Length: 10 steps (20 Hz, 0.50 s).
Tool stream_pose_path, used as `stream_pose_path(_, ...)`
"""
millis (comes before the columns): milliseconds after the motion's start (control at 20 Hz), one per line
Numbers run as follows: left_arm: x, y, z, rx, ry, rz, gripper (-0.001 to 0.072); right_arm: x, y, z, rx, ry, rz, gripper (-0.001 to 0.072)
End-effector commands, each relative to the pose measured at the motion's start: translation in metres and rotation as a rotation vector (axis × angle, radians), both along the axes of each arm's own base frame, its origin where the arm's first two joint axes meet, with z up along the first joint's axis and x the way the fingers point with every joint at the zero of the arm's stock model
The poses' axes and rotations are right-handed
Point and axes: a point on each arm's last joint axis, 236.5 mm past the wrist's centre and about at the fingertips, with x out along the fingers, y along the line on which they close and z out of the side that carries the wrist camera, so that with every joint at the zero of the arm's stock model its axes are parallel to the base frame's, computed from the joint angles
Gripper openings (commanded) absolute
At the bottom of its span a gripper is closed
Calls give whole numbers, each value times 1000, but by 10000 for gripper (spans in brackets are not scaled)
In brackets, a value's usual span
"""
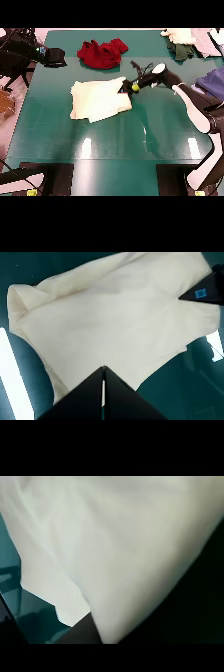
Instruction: Fold the shirts.
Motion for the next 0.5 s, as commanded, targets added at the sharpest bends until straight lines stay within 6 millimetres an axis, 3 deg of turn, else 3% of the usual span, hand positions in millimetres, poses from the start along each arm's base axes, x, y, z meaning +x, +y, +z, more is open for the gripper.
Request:
stream_pose_path(0,-1,0,0,0,2,-1,26,29,-52,48,-82,-36,-58,18)
stream_pose_path(100,-3,0,-1,2,10,-4,26,58,-122,91,-122,-105,-200,17)
stream_pose_path(250,-3,0,-1,1,11,-4,26,84,-264,162,-130,-185,-508,17)
stream_pose_path(350,-2,-1,0,-4,6,-4,26,72,-373,196,-127,-194,-765,17)
stream_pose_path(450,-1,-3,1,-13,2,-4,26,32,-464,212,-108,-162,-995,17)
